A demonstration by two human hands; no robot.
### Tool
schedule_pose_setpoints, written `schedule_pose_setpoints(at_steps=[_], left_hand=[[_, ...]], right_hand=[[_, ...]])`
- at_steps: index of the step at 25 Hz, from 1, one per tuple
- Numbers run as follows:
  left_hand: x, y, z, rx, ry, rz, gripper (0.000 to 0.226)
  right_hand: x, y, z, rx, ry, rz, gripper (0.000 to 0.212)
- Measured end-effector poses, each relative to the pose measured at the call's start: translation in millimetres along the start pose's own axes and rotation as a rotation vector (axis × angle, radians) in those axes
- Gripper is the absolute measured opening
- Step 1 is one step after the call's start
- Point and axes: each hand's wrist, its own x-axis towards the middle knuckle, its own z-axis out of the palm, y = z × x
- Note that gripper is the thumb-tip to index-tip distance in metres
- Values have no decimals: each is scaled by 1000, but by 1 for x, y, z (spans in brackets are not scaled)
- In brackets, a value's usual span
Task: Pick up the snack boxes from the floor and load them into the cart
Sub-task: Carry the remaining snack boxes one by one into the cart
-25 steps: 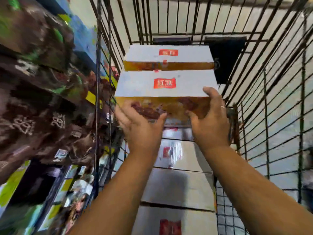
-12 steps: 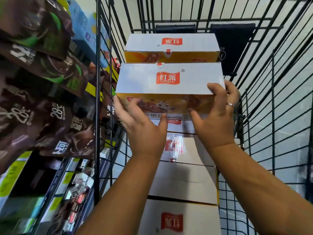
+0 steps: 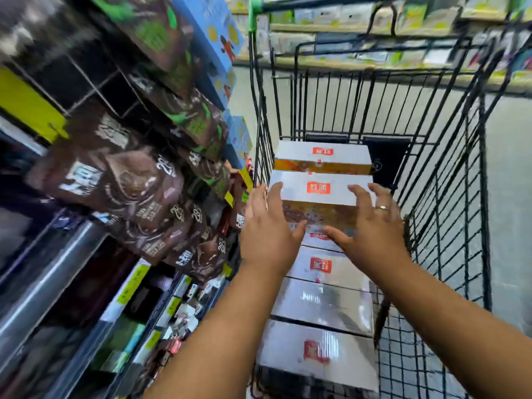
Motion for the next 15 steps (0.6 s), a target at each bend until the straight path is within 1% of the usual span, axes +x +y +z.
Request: schedule_pose_setpoints(at_steps=[2,4,6,8,11,15], left_hand=[[-21,17,-46,51,40,53,87],[-40,31,-107,77,77,92,92],[-51,37,-153,121,120,114,92],[-80,36,-212,160,177,135,92],[-134,25,-287,174,258,138,93],[-236,-10,-383,222,322,6,92]], right_hand=[[-18,-31,-37,-3,-23,-94,89],[-38,-76,-91,56,-56,-143,92],[-52,-111,-133,115,-97,-176,94],[-83,-154,-170,87,-111,-289,92],[-139,-212,-200,-18,-128,-466,89],[-223,-299,-208,-9,-179,-720,91]])
